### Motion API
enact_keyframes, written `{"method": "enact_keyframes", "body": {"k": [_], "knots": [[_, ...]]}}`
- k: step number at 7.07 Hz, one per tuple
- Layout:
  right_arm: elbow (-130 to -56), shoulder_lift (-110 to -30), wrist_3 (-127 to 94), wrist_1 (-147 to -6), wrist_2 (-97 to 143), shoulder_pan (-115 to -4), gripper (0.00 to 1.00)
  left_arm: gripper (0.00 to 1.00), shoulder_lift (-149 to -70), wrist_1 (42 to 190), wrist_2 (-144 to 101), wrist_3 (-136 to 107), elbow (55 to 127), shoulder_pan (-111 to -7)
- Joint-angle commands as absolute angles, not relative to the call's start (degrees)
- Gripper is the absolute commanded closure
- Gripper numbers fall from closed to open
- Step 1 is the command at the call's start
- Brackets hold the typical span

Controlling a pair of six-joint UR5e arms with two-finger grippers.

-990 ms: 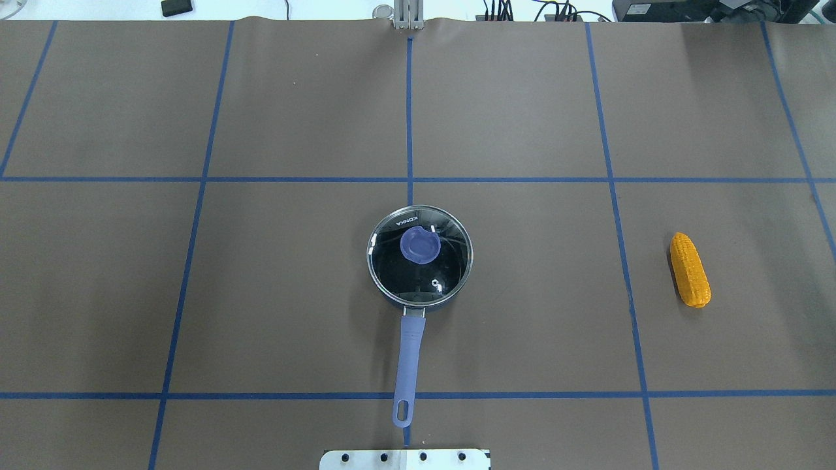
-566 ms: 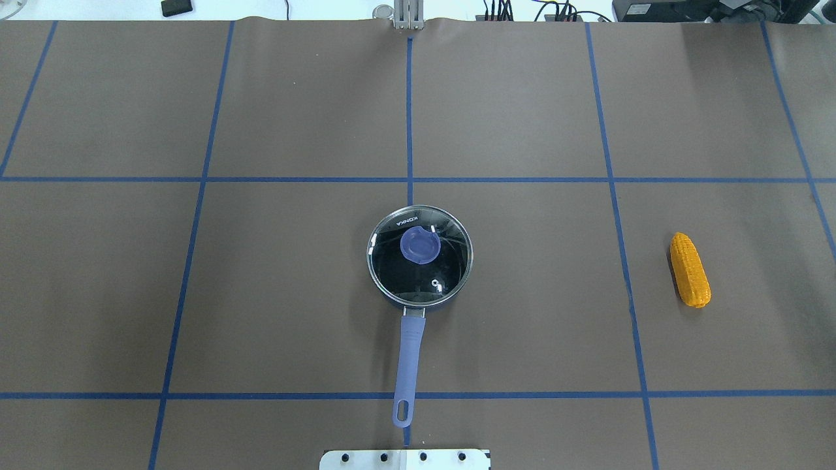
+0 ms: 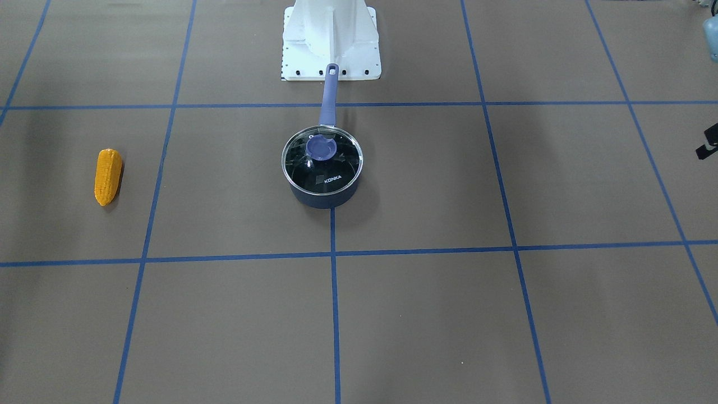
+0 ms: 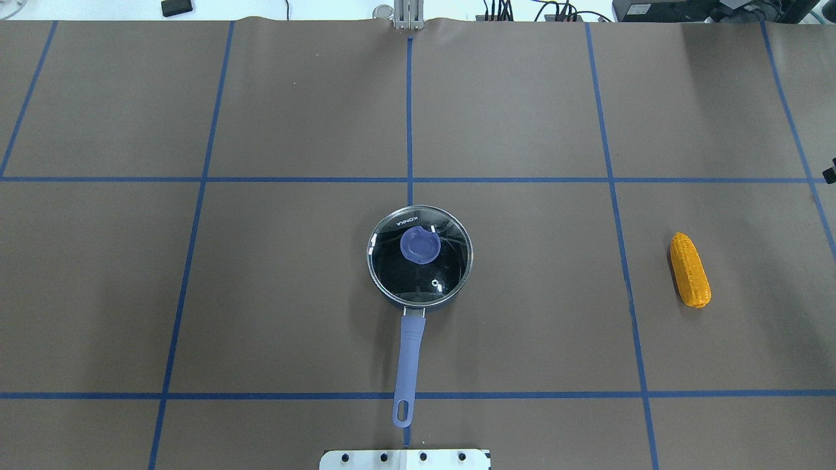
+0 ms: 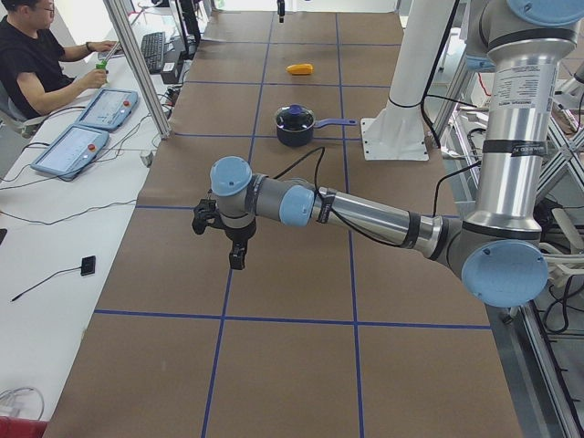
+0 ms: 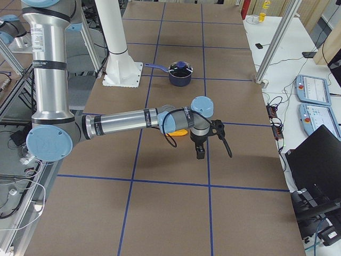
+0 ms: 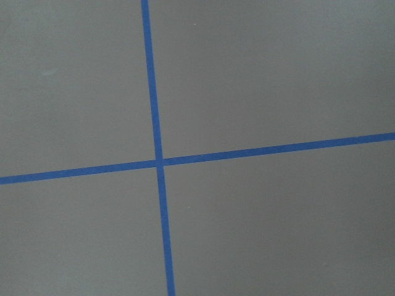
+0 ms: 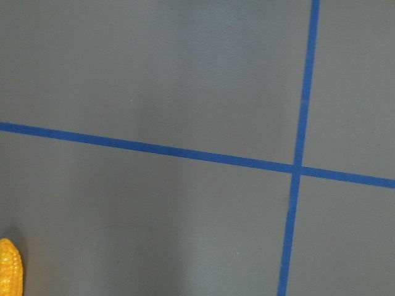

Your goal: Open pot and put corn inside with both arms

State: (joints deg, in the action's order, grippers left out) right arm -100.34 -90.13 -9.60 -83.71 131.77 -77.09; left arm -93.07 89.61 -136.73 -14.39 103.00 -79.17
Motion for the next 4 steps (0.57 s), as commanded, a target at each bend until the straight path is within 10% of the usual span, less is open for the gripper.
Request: {"method": "enact_keyframes", "body": {"k": [1,4], "knots": [[-103.3,-89.7,-9.8,-83.6,132.4,-73.6,0.00,0.01,-94.9,89.8,-136.7,-28.7,108.6,-69.7],[-107.5,-88.2,-10.6,-83.8,133.6,-69.4,0.00,0.01,-105.4,89.4,-129.6,-46.6,108.6,-59.4]]}}
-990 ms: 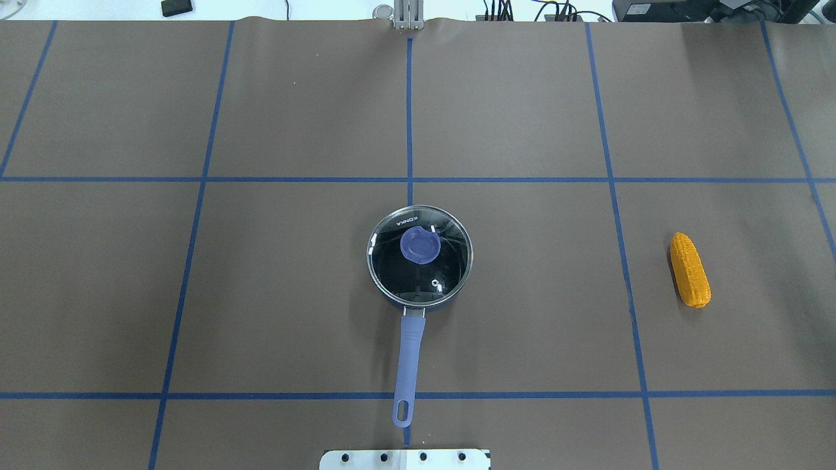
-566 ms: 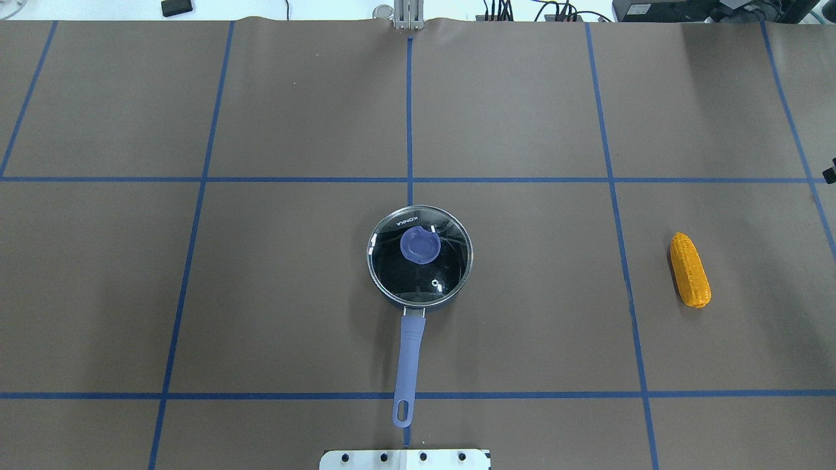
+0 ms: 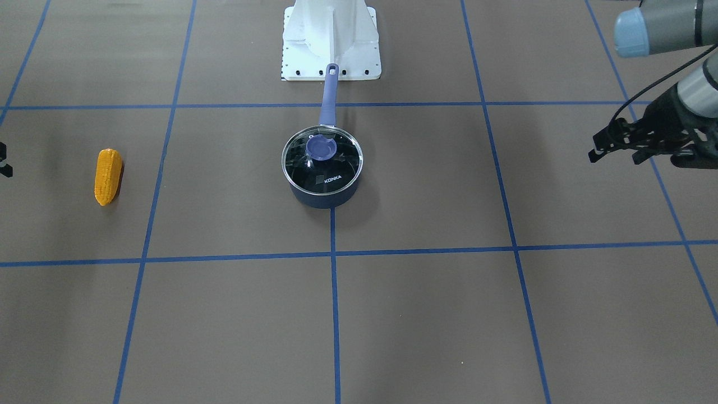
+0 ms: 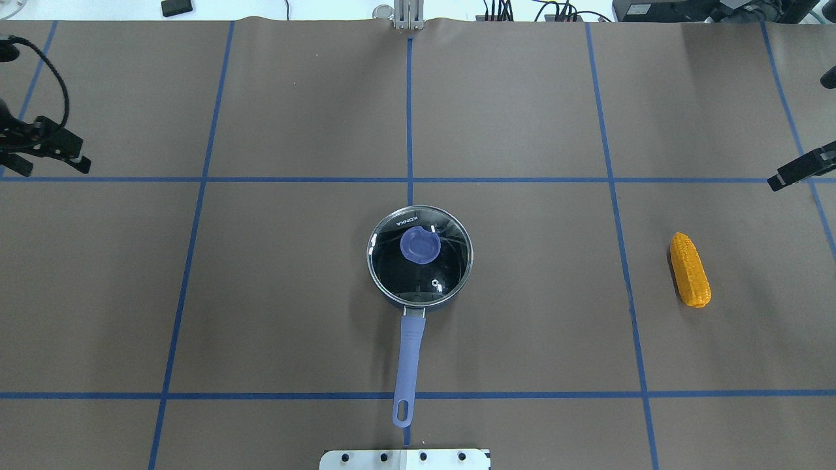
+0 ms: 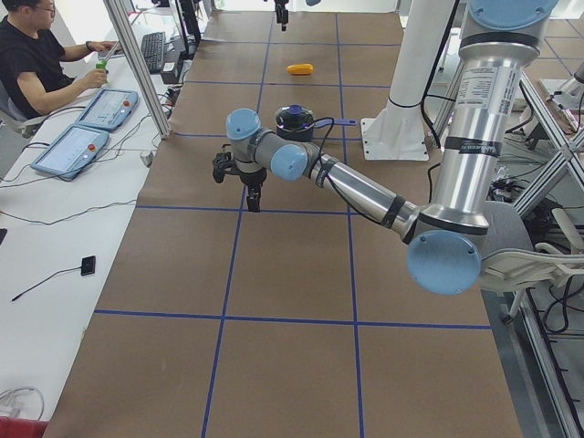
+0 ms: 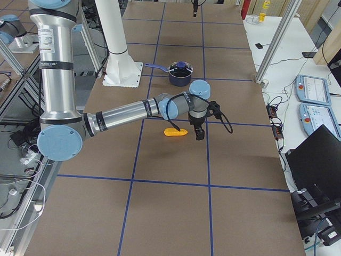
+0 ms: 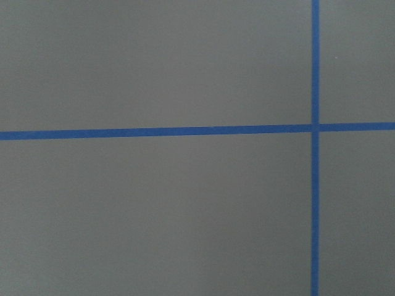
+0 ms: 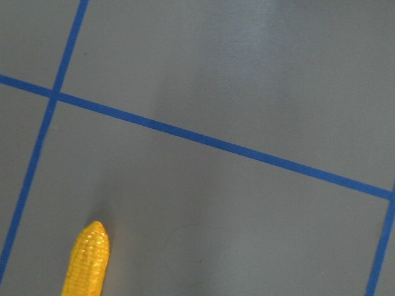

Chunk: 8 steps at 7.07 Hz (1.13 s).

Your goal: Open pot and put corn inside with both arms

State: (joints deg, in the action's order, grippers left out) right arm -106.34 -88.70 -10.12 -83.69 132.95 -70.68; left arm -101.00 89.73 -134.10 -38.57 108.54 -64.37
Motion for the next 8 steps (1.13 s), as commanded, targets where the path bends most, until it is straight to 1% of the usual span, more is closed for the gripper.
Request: {"method": "enact_keyframes", "body": {"k": [1,2,3,4,5,8], "knots": [[-107.4,-88.2,-13.0,-83.5,137.9,-68.6,0.00,0.00,-108.8,89.2,-128.5,-52.1,108.5,-55.8],[-107.3,-88.3,-13.1,-81.6,138.3,-67.2,0.00,0.00,-113.2,88.9,-128.2,-58.9,107.8,-51.8],[-107.3,-88.8,-17.5,-78.1,137.1,-65.5,0.00,0.00,-118.0,86.3,-124.1,-64.4,106.3,-46.6],[-107.4,-88.7,-23.9,-75.2,133.7,-61.6,0.00,0.00,-123.0,81.9,-119.8,-65.6,105.4,-44.1],[-107.4,-88.9,-26.3,-73.5,130.3,-58.0,0.00,0.00,-126.5,77.8,-119.4,-66.4,104.9,-43.0],[-107.3,-88.9,-29.6,-73.4,124.3,-51.4,0.01,0.00,-135.1,77.7,-115.2,-73.9,99.3,-37.1]]}}
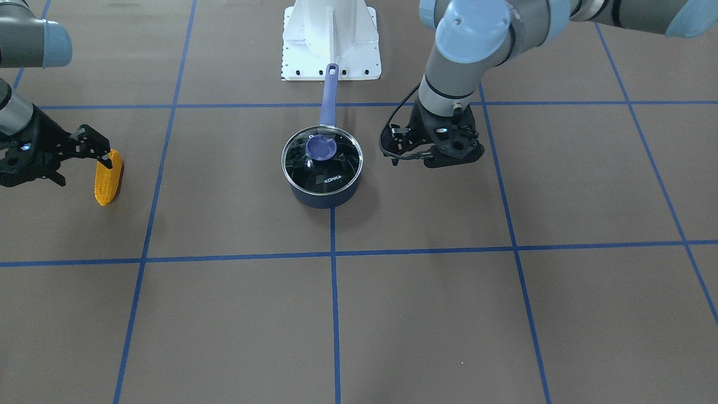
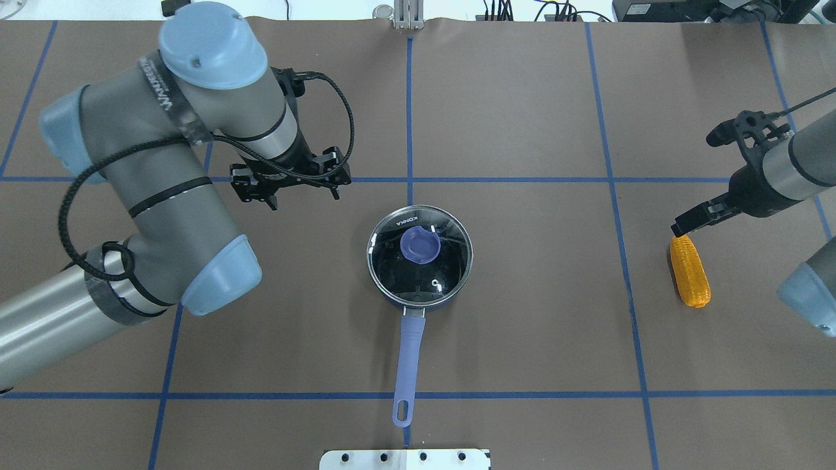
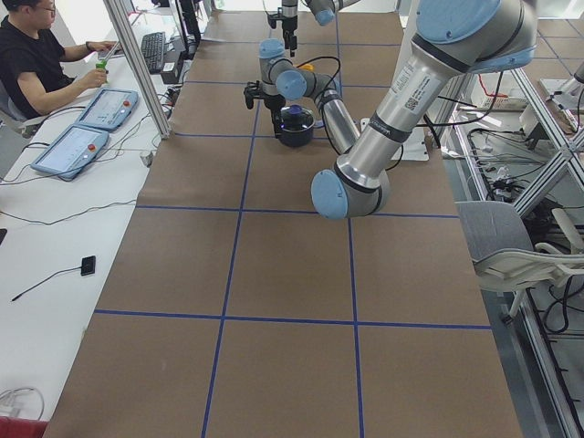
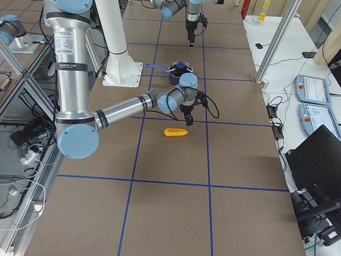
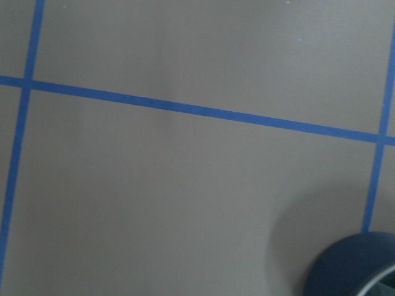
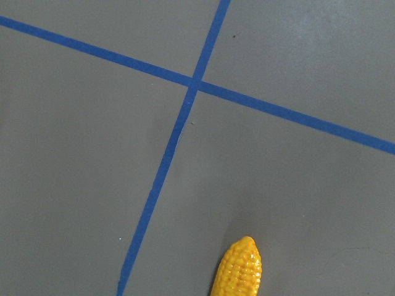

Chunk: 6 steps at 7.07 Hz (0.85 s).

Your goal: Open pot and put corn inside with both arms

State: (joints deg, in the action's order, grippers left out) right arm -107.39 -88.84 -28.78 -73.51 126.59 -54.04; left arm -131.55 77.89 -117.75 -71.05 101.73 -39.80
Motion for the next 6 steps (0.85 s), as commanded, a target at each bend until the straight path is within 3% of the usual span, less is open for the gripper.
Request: {"method": "enact_keyframes", "body": {"k": [1,6], "knots": [[-107.3,-90.6,-29.0,-73.4,123.6,-49.8,0.01,0.00,-137.7,77.8,-115.0,-73.9,96.7,-36.3],[-106.9,-96.6,-28.8,-70.6,123.4,-45.3,0.02,0.00,-142.4,78.4,-112.0,-73.2,94.6,-27.8]]}}
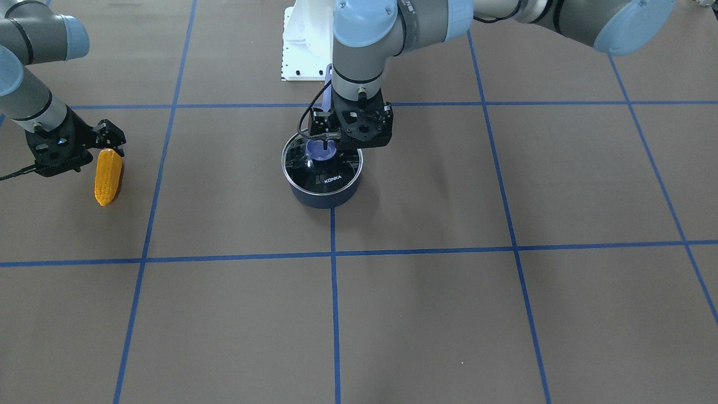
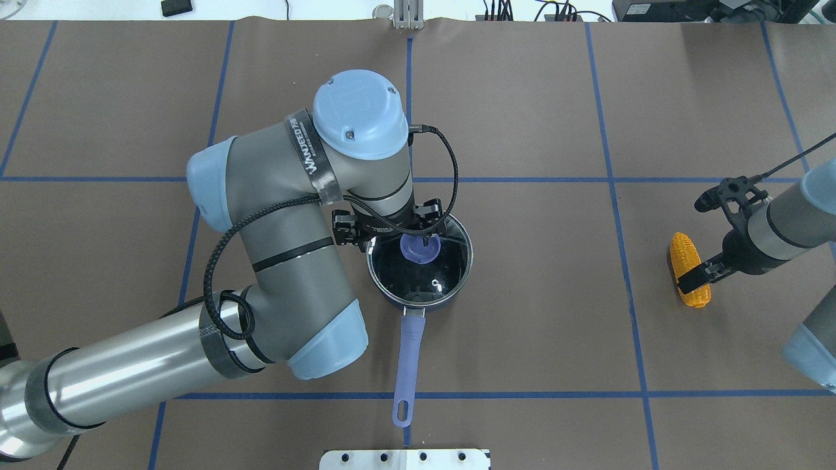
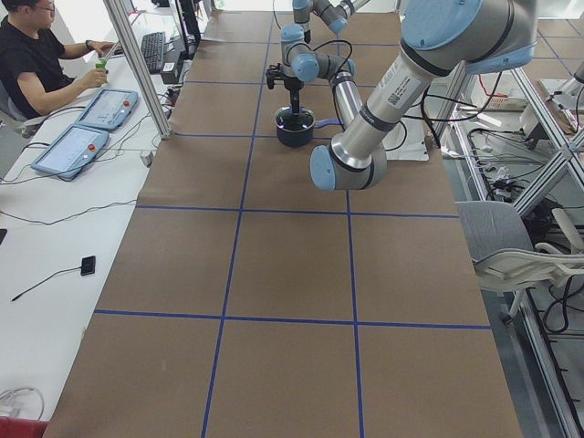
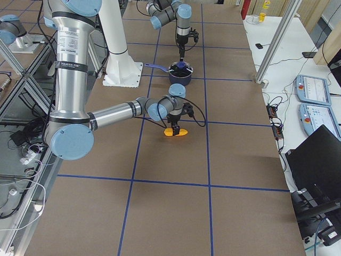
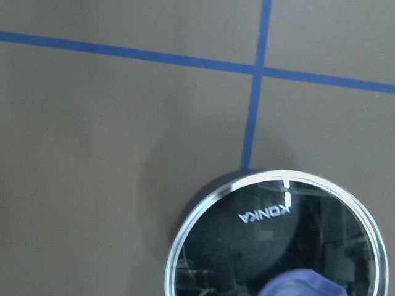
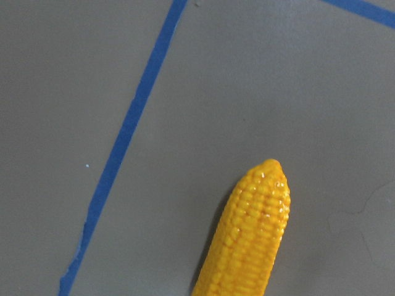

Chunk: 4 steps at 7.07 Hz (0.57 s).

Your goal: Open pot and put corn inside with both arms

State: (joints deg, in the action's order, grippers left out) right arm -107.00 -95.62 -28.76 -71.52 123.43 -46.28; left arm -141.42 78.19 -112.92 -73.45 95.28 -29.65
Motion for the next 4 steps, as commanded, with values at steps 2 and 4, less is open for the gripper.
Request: {"method": "enact_keyframes", "body": {"k": [2,4], "knots": [[-106.7,-96.9,-28.8,-70.7,123.1,-44.0,0.02,0.00,-145.4,80.8,-112.0,-72.3,89.4,-27.8],[-106.1,-96.9,-28.8,-70.7,121.5,-43.1,0.04,0.01,-145.4,81.6,-112.0,-71.5,88.8,-27.8]]}}
